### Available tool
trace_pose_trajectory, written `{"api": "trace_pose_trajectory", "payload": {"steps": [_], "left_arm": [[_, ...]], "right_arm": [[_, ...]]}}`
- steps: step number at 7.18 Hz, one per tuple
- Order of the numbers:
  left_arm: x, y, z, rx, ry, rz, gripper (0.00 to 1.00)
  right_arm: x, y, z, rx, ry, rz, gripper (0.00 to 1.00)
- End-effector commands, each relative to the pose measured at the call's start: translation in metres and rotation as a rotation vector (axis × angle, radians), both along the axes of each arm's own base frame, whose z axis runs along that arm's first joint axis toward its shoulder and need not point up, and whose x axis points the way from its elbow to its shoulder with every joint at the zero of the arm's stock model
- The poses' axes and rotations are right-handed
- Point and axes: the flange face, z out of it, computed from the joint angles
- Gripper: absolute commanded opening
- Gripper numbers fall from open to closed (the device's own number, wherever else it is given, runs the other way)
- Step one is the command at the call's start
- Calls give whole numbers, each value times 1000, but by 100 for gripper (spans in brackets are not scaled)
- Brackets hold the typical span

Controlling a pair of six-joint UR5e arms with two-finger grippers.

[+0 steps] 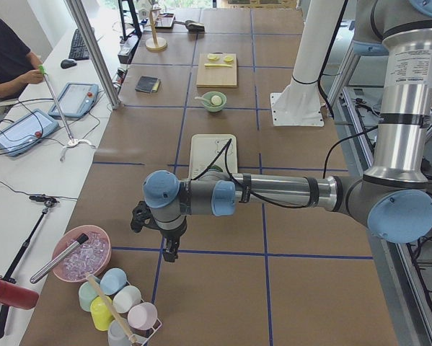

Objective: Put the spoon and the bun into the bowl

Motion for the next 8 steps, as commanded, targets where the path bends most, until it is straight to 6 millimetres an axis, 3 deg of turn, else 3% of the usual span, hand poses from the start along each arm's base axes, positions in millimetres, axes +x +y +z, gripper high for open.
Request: {"api": "trace_pose_trajectory", "payload": {"steps": [1, 8], "left_arm": [[0, 0, 1, -2, 0, 0, 100], [0, 0, 0, 3, 1, 0, 100]], "right_arm": [[1, -1, -3, 6, 0, 2, 100], [2, -12, -16, 34, 3, 2, 100]]}}
